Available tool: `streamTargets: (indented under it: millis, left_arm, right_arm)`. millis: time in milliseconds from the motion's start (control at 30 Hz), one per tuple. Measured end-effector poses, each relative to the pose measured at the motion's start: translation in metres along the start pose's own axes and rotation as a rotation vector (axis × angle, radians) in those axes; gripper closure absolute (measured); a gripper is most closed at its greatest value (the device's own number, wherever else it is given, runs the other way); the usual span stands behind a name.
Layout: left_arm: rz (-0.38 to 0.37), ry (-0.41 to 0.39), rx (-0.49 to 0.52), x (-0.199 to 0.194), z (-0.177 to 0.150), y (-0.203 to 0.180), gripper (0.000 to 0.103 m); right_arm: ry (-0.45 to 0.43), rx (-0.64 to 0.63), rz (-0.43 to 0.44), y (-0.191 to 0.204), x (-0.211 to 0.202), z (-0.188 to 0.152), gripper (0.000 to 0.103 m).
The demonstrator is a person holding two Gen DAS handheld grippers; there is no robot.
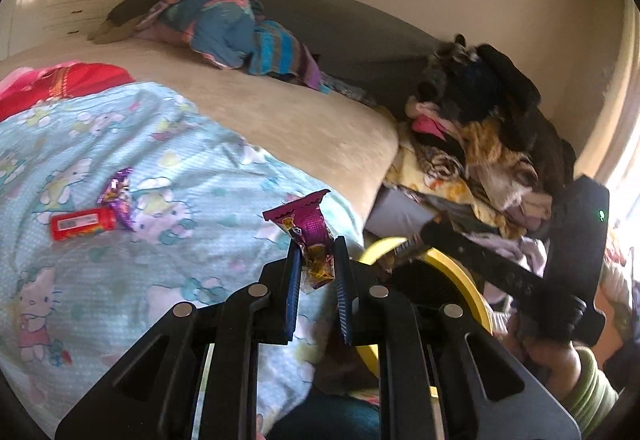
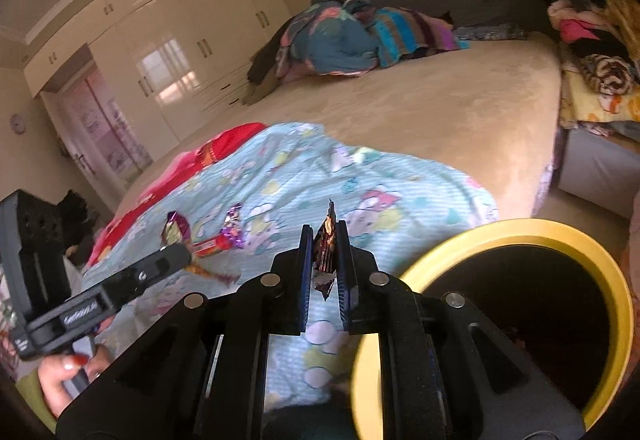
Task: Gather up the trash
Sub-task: 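Carry the brown and pink wrappers over the yellow bin, then open both tools to drop the wrappers into the bin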
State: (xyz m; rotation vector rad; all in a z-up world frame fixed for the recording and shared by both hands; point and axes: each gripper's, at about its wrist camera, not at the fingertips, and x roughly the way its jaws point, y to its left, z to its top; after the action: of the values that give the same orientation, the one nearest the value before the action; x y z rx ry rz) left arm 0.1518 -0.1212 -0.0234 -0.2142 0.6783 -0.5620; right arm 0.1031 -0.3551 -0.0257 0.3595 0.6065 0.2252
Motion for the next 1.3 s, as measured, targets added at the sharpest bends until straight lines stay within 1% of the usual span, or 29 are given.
streamTargets:
  millis: [233, 533, 867, 1033, 1300]
  left_arm:
    - [-0.036, 0.036, 0.079, 0.008, -0.010, -0.033, 0.087]
    - [-0.082, 0.081, 0.146, 0.021, -0.024, -0.068, 0.087]
    - [-0.126, 0.146, 0.203, 0.040, -0.044, -0.098, 0.087]
    - [-0.143, 0.180, 0.240, 0.050, -0.055, -0.113, 0.087]
    - [-0.160, 0.251, 0.282, 0.071, -0.069, -0.125, 0.087]
  right_arm:
    - [-0.021, 0.036, -0.037, -0.023, -0.015, 0.001, 0.096]
    - [-0.045, 0.082, -0.083, -0.053, -0.031, 0.006, 0.096]
    - [-0.025, 0.139, -0.125, -0.085, -0.034, 0.006, 0.095]
    - [-0.013, 0.145, -0.144, -0.098, -0.035, 0.006, 0.095]
    - [0.014, 0.180, -0.160, -0.117, -0.031, 0.001, 0.094]
